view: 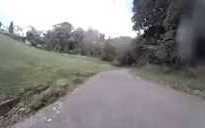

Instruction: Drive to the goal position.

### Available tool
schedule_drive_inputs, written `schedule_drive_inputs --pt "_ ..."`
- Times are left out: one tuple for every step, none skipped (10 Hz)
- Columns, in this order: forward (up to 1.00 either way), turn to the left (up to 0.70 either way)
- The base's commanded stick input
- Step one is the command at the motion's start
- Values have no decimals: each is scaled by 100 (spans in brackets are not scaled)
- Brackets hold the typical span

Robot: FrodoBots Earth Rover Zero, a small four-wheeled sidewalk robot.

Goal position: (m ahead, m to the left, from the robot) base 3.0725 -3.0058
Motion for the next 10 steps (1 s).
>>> schedule_drive_inputs --pt "100 0" --pt "100 0" --pt "100 0" --pt "100 -8" --pt "100 -40" --pt "100 -40" --pt "100 -40" --pt "100 -40" --pt "100 -40" --pt "100 -35"
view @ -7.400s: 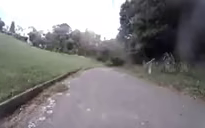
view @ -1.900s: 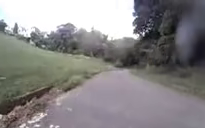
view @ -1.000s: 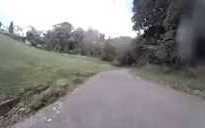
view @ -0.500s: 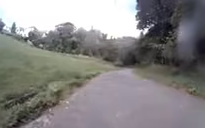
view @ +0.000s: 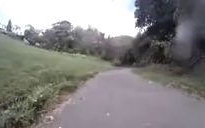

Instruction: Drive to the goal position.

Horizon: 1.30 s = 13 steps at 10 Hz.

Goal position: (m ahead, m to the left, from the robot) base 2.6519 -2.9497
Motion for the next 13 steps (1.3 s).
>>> schedule_drive_inputs --pt "100 -15" --pt "100 -11" --pt "100 -10" --pt "100 -37" --pt "100 -39" --pt "100 -40" --pt "100 -40" --pt "100 -40" --pt "100 -40" --pt "100 -39" --pt "100 -10" --pt "100 0" --pt "100 0"
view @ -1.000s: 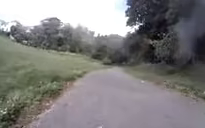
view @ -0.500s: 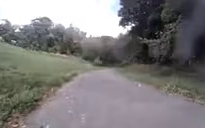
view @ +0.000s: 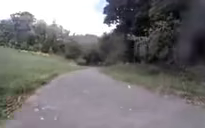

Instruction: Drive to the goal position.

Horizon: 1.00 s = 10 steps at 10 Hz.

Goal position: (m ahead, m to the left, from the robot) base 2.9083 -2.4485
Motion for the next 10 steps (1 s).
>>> schedule_drive_inputs --pt "100 0" --pt "100 0" --pt "100 0" --pt "100 0" --pt "100 0" --pt "100 0" --pt "100 0" --pt "100 0" --pt "100 0" --pt "100 0"
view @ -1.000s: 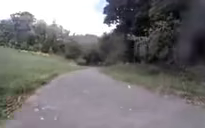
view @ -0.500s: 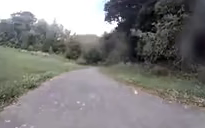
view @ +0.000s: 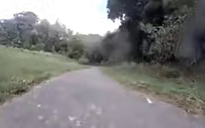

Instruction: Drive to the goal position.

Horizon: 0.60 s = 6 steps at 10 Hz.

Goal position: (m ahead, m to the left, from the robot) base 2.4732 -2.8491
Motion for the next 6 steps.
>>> schedule_drive_inputs --pt "100 0" --pt "100 0" --pt "100 0" --pt "100 0" --pt "100 0" --pt "100 0"
